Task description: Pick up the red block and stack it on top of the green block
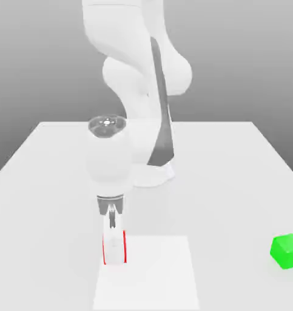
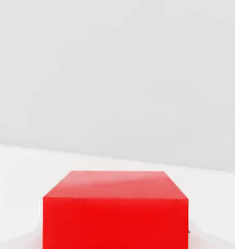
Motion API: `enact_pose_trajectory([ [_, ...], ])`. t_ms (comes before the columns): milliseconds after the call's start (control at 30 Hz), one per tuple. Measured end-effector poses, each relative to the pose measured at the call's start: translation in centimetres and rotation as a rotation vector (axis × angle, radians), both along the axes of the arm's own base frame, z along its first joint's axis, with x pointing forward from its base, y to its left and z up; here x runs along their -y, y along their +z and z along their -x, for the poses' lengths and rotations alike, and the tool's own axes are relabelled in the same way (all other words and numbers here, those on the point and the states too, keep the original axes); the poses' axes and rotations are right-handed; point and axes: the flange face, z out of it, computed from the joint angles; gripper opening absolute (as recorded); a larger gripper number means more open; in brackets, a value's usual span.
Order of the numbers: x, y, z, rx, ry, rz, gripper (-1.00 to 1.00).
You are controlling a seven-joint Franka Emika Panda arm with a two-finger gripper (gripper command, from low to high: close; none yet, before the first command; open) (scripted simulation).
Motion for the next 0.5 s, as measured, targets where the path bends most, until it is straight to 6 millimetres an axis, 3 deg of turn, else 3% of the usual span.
enact_pose_trajectory([
  [300, -0.1, 5.9, 0.0, 0.0, 0.002, 0.001, -1.0],
  [367, -0.2, 6.3, -1.0, -0.011, -0.008, -0.001, -1.0],
  [433, -2.2, 6.5, -2.0, -0.018, 0.027, -0.002, -1.0],
  [500, -8.2, 6.7, -2.9, -0.023, 0.157, 0.0, -1.0],
])
